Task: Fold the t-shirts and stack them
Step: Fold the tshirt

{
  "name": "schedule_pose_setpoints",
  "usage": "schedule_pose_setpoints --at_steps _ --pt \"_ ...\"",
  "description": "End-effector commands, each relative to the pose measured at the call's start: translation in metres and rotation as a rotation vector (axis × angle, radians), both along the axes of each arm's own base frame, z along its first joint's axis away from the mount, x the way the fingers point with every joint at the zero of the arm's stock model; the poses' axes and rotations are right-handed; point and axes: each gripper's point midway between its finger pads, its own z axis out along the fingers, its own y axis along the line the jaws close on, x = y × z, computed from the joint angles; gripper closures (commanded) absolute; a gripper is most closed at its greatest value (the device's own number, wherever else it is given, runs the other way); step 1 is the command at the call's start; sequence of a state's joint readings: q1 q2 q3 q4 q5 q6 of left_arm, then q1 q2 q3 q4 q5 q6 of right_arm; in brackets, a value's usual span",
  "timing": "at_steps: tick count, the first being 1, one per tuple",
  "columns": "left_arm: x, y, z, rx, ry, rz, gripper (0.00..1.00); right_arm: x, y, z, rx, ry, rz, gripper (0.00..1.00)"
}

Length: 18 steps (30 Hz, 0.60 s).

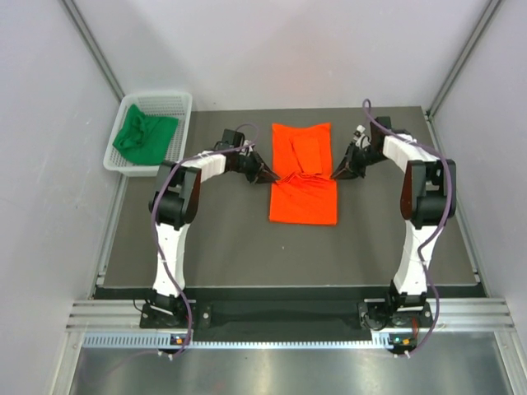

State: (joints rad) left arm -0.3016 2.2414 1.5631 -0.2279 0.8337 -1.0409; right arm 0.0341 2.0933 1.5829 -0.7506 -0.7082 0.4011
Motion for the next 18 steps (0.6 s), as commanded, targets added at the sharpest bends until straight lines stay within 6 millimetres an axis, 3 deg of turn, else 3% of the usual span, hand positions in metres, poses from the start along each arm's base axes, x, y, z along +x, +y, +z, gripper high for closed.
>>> schedule_pose_setpoints --at_steps 1,2,3,4,5,6,8,9,10,11,12,13,14,16,18 --pt "0.014 0.002 0.005 0.005 -0.039 -0.015 0.85 0.025 -0.003 0.005 0.007 -0.045 0.001 0.92" --pt "0.024 0.004 0.011 0.029 -0.096 -0.029 0.83 0.031 -0.006 0.004 -0.007 -0.053 -0.005 0.90" --pt "0.029 0.007 0.011 0.071 -0.123 -0.038 0.81 0.037 -0.013 0.004 -0.024 -0.062 -0.010 0.81" --pt "0.018 0.017 0.002 0.152 -0.053 -0.061 0.75 0.047 -0.017 0.013 -0.041 -0.084 -0.012 0.75" --pt "0.041 0.025 0.018 0.263 -0.210 -0.087 0.72 0.049 -0.018 0.018 -0.058 -0.090 -0.008 0.70" --pt "0.042 0.028 0.023 0.320 -0.242 -0.109 0.71 0.053 -0.026 0.021 -0.110 -0.113 0.000 0.62" --pt "0.037 0.038 0.037 0.398 -0.297 -0.154 0.68 0.052 -0.032 0.040 -0.154 -0.145 -0.002 0.57" --pt "0.031 0.038 0.039 0.397 -0.304 -0.165 0.68 0.048 -0.029 0.045 -0.163 -0.162 0.009 0.57" --pt "0.024 0.036 0.055 0.379 -0.336 -0.166 0.68 0.033 -0.026 0.052 -0.163 -0.169 0.018 0.55" --pt "0.012 0.035 0.041 0.363 -0.317 -0.171 0.70 0.028 -0.021 0.054 -0.162 -0.192 0.028 0.53" --pt "0.000 0.026 0.045 0.319 -0.317 -0.192 0.71 0.007 -0.011 0.040 -0.161 -0.157 0.055 0.50" --pt "-0.009 0.023 0.057 0.295 -0.344 -0.190 0.72 -0.002 -0.004 0.056 -0.153 -0.203 0.062 0.49" --pt "-0.025 0.023 0.041 0.289 -0.288 -0.184 0.73 -0.003 0.005 0.057 -0.133 -0.249 0.071 0.49" --pt "-0.031 0.008 0.050 0.222 -0.343 -0.185 0.73 -0.033 0.024 0.045 -0.092 -0.207 0.080 0.49" --pt "-0.036 -0.004 0.044 0.171 -0.331 -0.187 0.74 -0.037 0.044 0.042 -0.016 -0.227 0.076 0.50"
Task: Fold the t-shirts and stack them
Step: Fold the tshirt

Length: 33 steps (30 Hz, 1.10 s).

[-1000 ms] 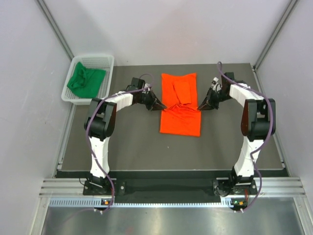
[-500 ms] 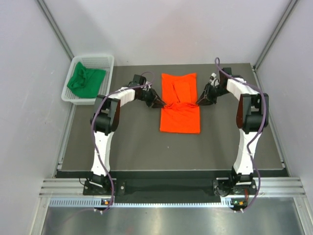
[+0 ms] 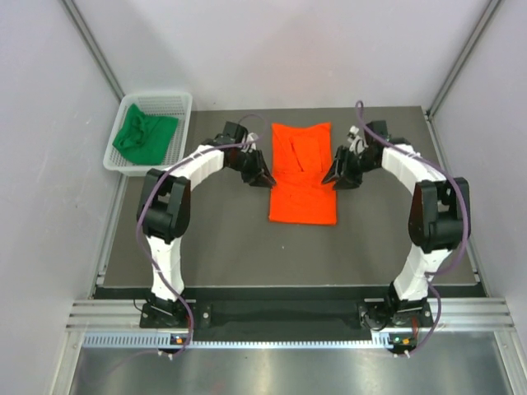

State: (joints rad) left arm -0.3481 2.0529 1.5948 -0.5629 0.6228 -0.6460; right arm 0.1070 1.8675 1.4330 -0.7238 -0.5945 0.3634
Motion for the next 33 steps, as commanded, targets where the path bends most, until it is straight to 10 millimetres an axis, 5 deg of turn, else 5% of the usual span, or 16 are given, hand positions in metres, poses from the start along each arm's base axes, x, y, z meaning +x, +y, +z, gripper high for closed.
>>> schedule_pose_setpoints --at_steps 1,7,12,13,20,24,27,30,33 --pt "-0.007 -0.032 0.003 -0.147 -0.026 -0.066 0.75 -0.014 0.037 -0.005 0.112 -0.049 0.018 0.51" --pt "0.029 -0.064 -0.004 -0.270 -0.063 -0.048 0.77 0.005 0.065 -0.022 0.292 -0.019 0.009 0.79" --pt "0.062 -0.075 -0.022 -0.318 -0.034 0.003 0.77 0.051 0.066 -0.020 0.300 -0.046 0.006 0.83" --pt "0.072 -0.076 -0.034 -0.307 -0.022 0.007 0.78 0.051 0.065 -0.037 0.288 0.015 -0.005 0.83" --pt "0.087 -0.023 -0.071 -0.158 0.035 0.091 0.79 0.069 0.015 -0.065 0.177 0.087 -0.086 0.81" --pt "0.076 0.006 -0.057 -0.036 0.013 0.051 0.72 0.066 -0.017 -0.043 0.098 0.022 -0.068 0.77" --pt "0.062 0.010 -0.020 -0.020 -0.059 0.031 0.66 0.052 -0.027 -0.016 0.045 -0.039 -0.048 0.70" --pt "0.033 0.000 0.029 -0.090 -0.131 0.023 0.65 0.025 -0.018 0.016 0.072 -0.092 -0.033 0.65" --pt "0.002 -0.020 0.042 -0.152 -0.132 0.006 0.66 -0.009 0.014 0.019 0.156 -0.062 -0.005 0.57"
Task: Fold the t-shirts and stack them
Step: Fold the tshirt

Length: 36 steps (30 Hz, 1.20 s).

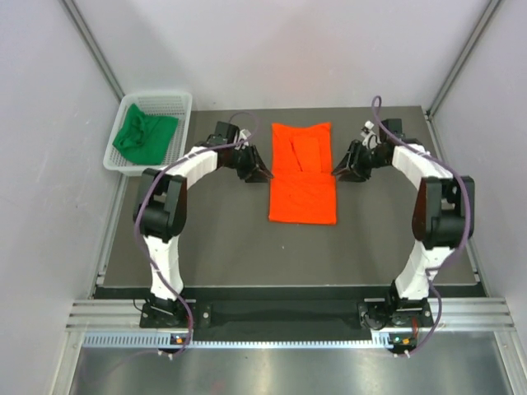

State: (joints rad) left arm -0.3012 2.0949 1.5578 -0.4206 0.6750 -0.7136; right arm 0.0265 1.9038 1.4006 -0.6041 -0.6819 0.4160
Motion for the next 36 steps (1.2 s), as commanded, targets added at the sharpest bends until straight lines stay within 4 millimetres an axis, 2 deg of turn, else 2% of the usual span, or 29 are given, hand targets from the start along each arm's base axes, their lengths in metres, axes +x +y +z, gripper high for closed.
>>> schedule_pose_setpoints --at_steps 1,2,3,5,6,7,11,14,15,16,17,18,19,20,21,23,24,25,26,27,28,29,30,31,32,33,36 --pt "-0.029 -0.033 0.047 -0.089 -0.122 -0.049 0.66 -0.032 0.042 0.027 0.082 -0.088 0.088 0.57" --pt "-0.035 -0.041 0.047 -0.107 -0.123 -0.062 0.67 -0.041 0.053 0.024 0.115 -0.058 0.089 0.57" --pt "-0.047 -0.052 0.039 -0.124 -0.093 -0.095 0.67 -0.059 0.065 0.010 0.124 -0.021 0.113 0.56" --pt "-0.054 -0.065 0.026 -0.149 -0.052 -0.113 0.71 -0.065 0.074 0.000 0.142 -0.012 0.111 0.57" --pt "-0.056 -0.069 0.013 -0.151 -0.029 -0.122 0.72 -0.073 0.073 -0.014 0.145 0.021 0.105 0.58" --pt "-0.058 -0.070 0.006 -0.147 -0.019 -0.122 0.73 -0.076 0.073 -0.018 0.149 0.030 0.102 0.59" --pt "-0.057 -0.059 -0.030 -0.093 0.018 -0.115 0.75 -0.083 0.049 -0.053 0.062 0.073 0.093 0.60" --pt "-0.069 -0.041 -0.059 -0.021 0.057 -0.117 0.75 -0.091 0.029 -0.077 0.005 0.115 0.082 0.60" --pt "-0.072 -0.035 -0.064 0.000 0.064 -0.117 0.75 -0.100 0.015 -0.084 -0.003 0.158 0.050 0.60" --pt "-0.082 -0.022 -0.076 0.064 0.081 -0.122 0.76 -0.104 0.009 -0.084 -0.008 0.165 0.034 0.60" --pt "-0.085 -0.015 -0.077 0.098 0.070 -0.117 0.76 -0.107 0.004 -0.082 -0.004 0.164 0.026 0.59" --pt "-0.085 -0.011 -0.059 0.108 0.018 -0.108 0.74 -0.113 -0.002 -0.072 -0.004 0.148 0.011 0.59" --pt "-0.096 -0.002 -0.061 0.134 0.020 -0.100 0.72 -0.119 -0.005 -0.067 -0.011 0.144 0.009 0.58" --pt "-0.096 0.004 -0.056 0.162 -0.003 -0.074 0.69 -0.121 -0.010 -0.064 -0.040 0.129 0.005 0.57" --pt "-0.097 0.007 -0.033 0.151 -0.053 -0.057 0.67 -0.124 -0.011 -0.052 -0.048 0.097 0.003 0.55" --pt "-0.108 0.014 -0.027 0.156 -0.042 -0.005 0.61 -0.133 -0.011 -0.044 -0.041 0.105 -0.019 0.47" --pt "-0.109 0.015 -0.008 0.130 -0.077 0.024 0.59 -0.140 -0.010 -0.040 -0.034 0.097 -0.039 0.44" --pt "-0.119 0.017 -0.012 0.114 -0.023 0.077 0.56 -0.143 -0.009 -0.039 -0.020 0.100 -0.064 0.41" --pt "-0.116 0.015 -0.004 0.074 -0.048 0.111 0.53 -0.146 -0.004 -0.043 0.024 0.111 -0.111 0.36" --pt "-0.118 0.013 0.007 0.033 -0.056 0.140 0.51 -0.146 -0.002 -0.038 0.048 0.084 -0.142 0.35" --pt "-0.125 0.013 0.000 0.000 0.011 0.205 0.48 -0.146 0.000 -0.038 0.065 0.078 -0.174 0.33" --pt "-0.127 0.010 0.001 -0.031 0.030 0.233 0.45 -0.133 0.000 -0.035 0.094 0.052 -0.264 0.29" --pt "-0.121 0.005 0.005 -0.077 0.016 0.261 0.45 -0.144 0.003 -0.045 0.107 0.082 -0.302 0.25" --pt "-0.124 0.004 -0.001 -0.097 0.083 0.315 0.44 -0.139 0.005 -0.038 0.138 0.044 -0.345 0.24" --pt "-0.127 -0.001 -0.005 -0.103 0.108 0.332 0.44 -0.137 0.008 -0.042 0.173 0.048 -0.440 0.24" --pt "-0.123 -0.005 -0.007 -0.123 0.111 0.353 0.44 -0.132 0.010 -0.034 0.201 0.007 -0.478 0.24" --pt "-0.123 -0.011 -0.019 -0.140 0.181 0.472 0.47 -0.128 0.012 -0.036 0.186 0.003 -0.621 0.29"
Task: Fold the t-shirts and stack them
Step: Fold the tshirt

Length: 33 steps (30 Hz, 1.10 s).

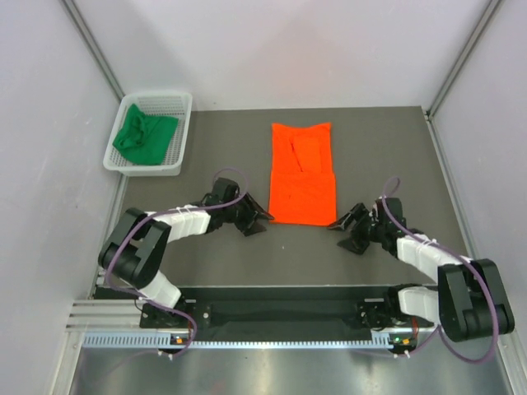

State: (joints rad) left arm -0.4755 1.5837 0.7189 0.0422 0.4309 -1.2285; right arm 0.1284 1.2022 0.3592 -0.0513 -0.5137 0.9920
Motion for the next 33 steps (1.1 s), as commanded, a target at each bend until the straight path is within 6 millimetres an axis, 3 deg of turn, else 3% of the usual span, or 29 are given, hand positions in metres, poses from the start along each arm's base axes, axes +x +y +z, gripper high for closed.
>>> schedule_pose_setpoints --at_steps 1,5,12,20,23,33 --pt "0.024 -0.012 0.005 -0.088 0.035 0.230 0.47 0.045 0.000 0.027 0.025 -0.113 -0.271 0.30" --pt "0.024 -0.018 -0.017 -0.050 0.106 0.323 0.48 0.046 0.006 0.017 -0.025 -0.066 -0.380 0.36" --pt "0.016 0.004 -0.053 0.027 0.246 0.496 0.54 0.035 0.003 -0.010 -0.066 0.061 -0.461 0.46" --pt "0.018 0.013 -0.064 0.059 0.274 0.562 0.59 0.042 -0.002 -0.016 -0.126 0.066 -0.466 0.47" --pt "0.016 0.015 -0.069 0.067 0.289 0.576 0.60 0.036 -0.007 -0.024 -0.145 0.102 -0.483 0.47" --pt "0.016 0.013 -0.074 0.039 0.299 0.578 0.77 0.034 -0.012 -0.036 -0.181 0.147 -0.497 0.55"
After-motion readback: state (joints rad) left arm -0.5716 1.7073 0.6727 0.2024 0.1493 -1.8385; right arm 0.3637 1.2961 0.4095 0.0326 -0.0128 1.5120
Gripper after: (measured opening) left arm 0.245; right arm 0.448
